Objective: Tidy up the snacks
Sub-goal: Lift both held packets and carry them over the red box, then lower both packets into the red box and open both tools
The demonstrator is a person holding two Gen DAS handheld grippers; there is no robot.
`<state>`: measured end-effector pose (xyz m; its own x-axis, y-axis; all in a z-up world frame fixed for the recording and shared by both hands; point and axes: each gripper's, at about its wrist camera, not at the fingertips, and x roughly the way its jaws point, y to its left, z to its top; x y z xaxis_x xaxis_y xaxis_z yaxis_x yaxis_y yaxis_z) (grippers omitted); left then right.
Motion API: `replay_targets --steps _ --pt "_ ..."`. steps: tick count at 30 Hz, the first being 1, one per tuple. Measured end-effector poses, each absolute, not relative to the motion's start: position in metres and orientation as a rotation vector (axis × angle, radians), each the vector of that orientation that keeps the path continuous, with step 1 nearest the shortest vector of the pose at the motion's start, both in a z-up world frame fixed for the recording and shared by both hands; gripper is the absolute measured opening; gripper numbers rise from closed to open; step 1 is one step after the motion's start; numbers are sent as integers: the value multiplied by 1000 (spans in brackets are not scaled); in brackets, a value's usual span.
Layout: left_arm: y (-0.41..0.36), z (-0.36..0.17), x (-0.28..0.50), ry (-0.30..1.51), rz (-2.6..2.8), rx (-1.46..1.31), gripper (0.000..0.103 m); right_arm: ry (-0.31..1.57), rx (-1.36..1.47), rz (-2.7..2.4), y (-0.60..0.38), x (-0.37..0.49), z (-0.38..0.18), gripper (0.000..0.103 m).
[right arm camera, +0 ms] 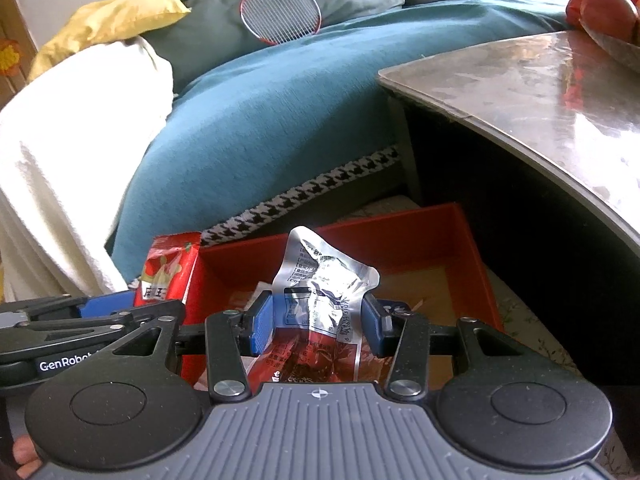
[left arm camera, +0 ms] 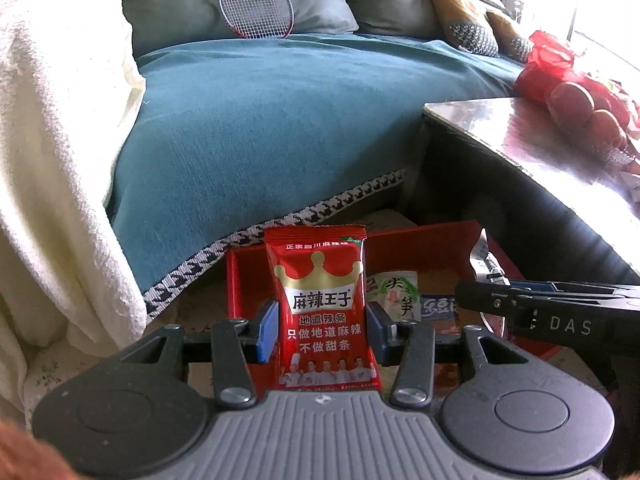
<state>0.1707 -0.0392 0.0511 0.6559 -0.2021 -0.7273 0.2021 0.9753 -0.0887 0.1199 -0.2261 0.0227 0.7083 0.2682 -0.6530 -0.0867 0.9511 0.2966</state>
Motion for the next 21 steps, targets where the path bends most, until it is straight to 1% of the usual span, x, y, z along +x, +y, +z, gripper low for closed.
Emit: replay_targets --steps 21 --pt "-48 29 191 861 -200 42 39 799 205 170 -222 139 4 54"
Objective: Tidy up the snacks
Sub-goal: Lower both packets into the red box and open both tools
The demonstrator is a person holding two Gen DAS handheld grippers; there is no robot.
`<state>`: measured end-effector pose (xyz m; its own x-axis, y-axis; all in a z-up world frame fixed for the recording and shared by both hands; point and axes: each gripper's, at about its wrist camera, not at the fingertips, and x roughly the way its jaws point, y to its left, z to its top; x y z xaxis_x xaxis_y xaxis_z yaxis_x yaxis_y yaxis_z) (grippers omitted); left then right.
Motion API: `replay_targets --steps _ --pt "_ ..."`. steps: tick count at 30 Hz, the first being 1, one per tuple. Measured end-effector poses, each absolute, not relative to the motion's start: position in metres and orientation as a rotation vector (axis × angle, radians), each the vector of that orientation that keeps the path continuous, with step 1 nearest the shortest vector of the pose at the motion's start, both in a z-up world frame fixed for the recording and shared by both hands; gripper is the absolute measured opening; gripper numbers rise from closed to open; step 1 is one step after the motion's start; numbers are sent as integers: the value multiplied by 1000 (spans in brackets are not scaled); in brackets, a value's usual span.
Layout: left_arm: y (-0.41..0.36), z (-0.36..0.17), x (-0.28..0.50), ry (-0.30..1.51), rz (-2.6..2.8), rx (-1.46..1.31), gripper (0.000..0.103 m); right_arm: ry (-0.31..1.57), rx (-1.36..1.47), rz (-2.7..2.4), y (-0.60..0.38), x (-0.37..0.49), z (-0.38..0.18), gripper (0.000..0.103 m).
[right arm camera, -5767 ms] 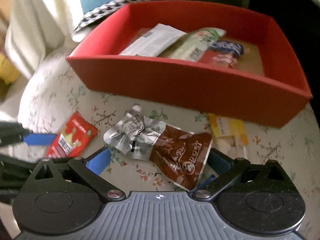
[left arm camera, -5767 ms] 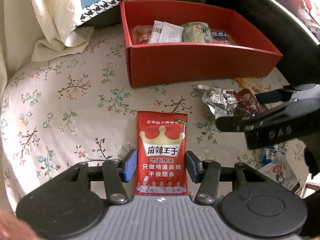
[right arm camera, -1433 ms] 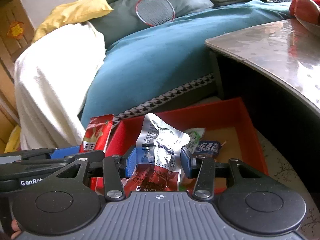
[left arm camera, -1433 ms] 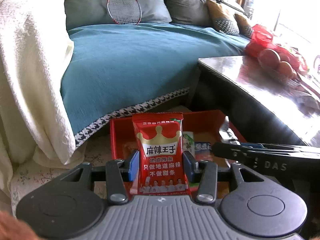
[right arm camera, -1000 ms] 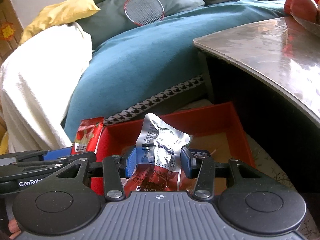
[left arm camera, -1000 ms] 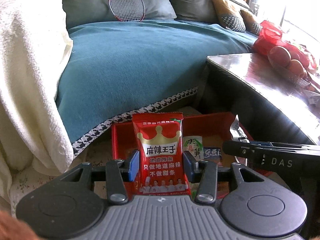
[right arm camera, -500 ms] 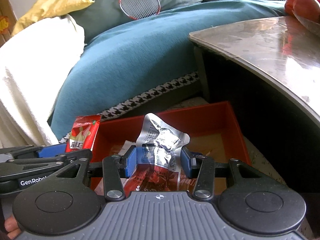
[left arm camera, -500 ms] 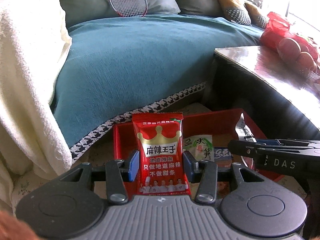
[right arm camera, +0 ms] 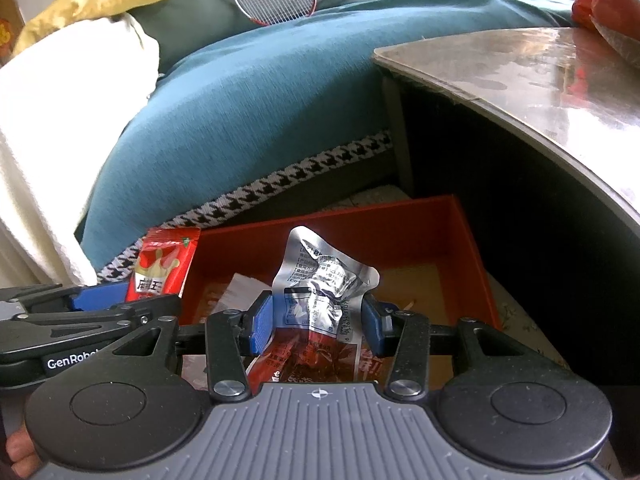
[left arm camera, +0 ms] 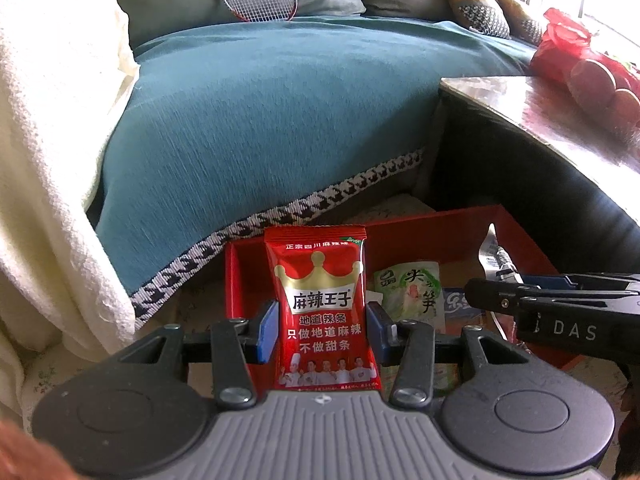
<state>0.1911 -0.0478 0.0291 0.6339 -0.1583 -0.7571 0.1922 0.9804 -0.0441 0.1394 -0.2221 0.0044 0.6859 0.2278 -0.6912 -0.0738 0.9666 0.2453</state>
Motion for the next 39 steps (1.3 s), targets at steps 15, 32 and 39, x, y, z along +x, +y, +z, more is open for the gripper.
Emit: replay_targets --steps 15,32,39 --pt "-50 18 195 894 -195 69 39 862 169 159 -217 148 -6 54" --pt "-50 0 197 946 -184 89 40 907 139 139 -215 154 -14 57" --pt "-51 -2 197 957 -188 101 45 920 129 140 -214 153 -16 69"
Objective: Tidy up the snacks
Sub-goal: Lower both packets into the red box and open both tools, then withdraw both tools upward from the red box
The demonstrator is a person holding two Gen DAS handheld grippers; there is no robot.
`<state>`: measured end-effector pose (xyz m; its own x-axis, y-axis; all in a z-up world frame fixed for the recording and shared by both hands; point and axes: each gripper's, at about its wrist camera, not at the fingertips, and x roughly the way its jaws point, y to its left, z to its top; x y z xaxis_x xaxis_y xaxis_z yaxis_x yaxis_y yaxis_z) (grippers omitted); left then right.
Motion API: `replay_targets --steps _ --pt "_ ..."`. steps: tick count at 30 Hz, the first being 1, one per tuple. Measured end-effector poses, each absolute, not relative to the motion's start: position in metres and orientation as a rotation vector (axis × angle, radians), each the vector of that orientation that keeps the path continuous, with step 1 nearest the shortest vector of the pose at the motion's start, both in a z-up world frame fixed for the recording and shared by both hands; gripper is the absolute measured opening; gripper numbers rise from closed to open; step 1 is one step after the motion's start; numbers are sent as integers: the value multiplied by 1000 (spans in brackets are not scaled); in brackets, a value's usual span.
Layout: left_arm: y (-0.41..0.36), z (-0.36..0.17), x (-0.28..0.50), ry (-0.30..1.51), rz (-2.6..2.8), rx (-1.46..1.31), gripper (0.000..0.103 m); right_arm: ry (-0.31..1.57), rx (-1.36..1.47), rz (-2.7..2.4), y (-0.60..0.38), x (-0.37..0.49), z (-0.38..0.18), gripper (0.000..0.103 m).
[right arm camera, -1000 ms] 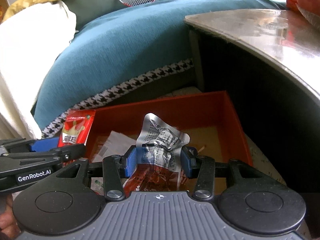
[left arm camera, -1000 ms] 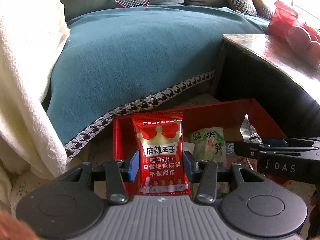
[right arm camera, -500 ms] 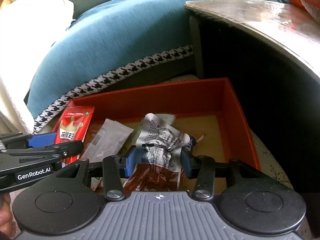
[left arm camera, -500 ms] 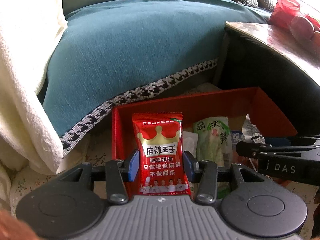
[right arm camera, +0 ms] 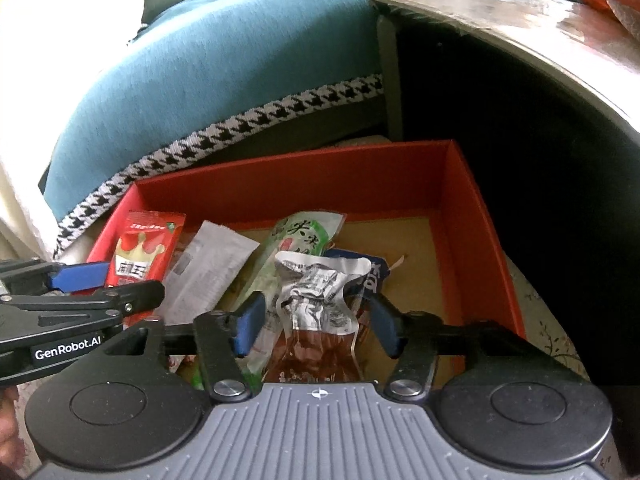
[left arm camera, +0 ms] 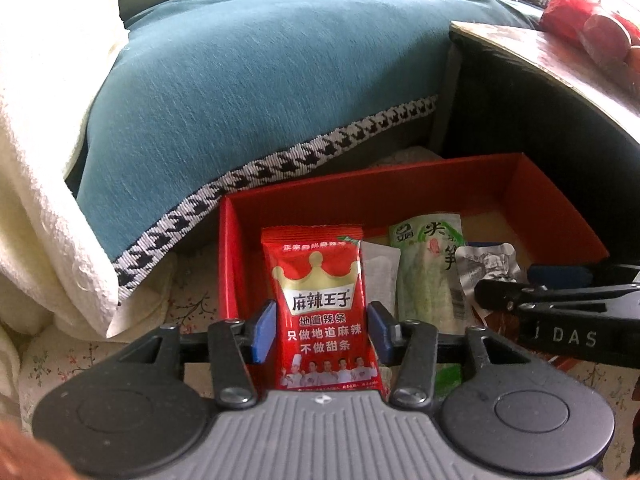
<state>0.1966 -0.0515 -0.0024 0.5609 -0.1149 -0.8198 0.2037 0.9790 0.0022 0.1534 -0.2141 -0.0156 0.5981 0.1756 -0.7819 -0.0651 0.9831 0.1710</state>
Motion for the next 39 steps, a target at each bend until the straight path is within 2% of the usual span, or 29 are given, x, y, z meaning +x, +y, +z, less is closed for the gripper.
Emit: replay_targets --steps 6,16,31,39 --pt "-52 0 195 955 -192 104 57 921 127 147 -215 152 -15 72" --pt "-50 3 194 957 -191 99 58 923 112 147 -217 151 -12 85" --pt "-50 8 190 944 -193 99 58 907 115 135 -221 147 -7 98" --pt "-45 17 180 931 -198 89 58 912 126 126 -223 140 0 99"
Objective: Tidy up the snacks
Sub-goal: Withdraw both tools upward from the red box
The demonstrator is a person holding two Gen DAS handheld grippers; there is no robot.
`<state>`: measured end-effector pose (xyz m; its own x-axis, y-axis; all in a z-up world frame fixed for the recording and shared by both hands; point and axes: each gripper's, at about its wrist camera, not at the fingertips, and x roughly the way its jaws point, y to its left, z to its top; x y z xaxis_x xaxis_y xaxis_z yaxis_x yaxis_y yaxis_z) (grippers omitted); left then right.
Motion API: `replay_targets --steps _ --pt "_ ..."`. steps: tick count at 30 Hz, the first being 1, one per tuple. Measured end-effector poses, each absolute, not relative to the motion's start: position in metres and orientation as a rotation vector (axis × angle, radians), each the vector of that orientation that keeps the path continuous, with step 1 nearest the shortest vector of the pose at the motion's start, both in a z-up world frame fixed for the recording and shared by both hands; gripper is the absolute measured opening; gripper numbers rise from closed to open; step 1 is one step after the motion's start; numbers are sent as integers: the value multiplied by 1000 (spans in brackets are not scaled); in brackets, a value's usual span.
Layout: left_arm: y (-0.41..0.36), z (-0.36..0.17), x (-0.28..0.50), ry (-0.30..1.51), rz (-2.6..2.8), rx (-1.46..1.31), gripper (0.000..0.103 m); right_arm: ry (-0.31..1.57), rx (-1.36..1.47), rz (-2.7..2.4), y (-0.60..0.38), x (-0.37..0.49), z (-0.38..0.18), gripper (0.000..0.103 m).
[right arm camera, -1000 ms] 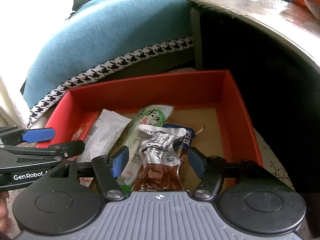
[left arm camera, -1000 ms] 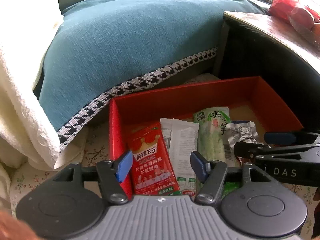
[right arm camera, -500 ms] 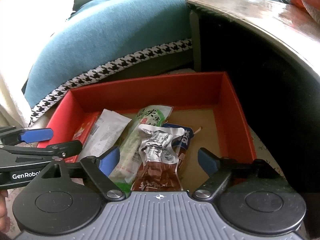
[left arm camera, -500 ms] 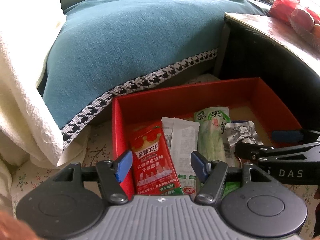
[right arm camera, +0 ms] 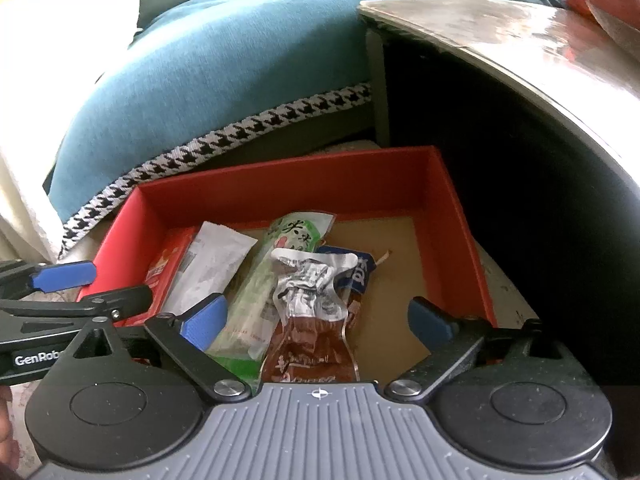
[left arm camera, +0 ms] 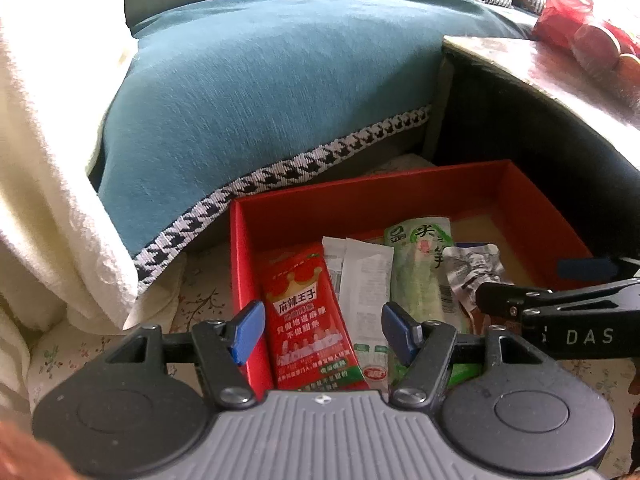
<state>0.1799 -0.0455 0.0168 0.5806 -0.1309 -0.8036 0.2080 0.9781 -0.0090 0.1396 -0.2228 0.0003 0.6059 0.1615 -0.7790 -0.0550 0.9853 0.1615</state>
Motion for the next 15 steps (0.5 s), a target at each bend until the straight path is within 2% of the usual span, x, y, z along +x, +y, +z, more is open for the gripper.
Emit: replay_targets --steps 15 --pt "-35 32 149 910 -219 71 61 886 129 153 -217 102 19 102"
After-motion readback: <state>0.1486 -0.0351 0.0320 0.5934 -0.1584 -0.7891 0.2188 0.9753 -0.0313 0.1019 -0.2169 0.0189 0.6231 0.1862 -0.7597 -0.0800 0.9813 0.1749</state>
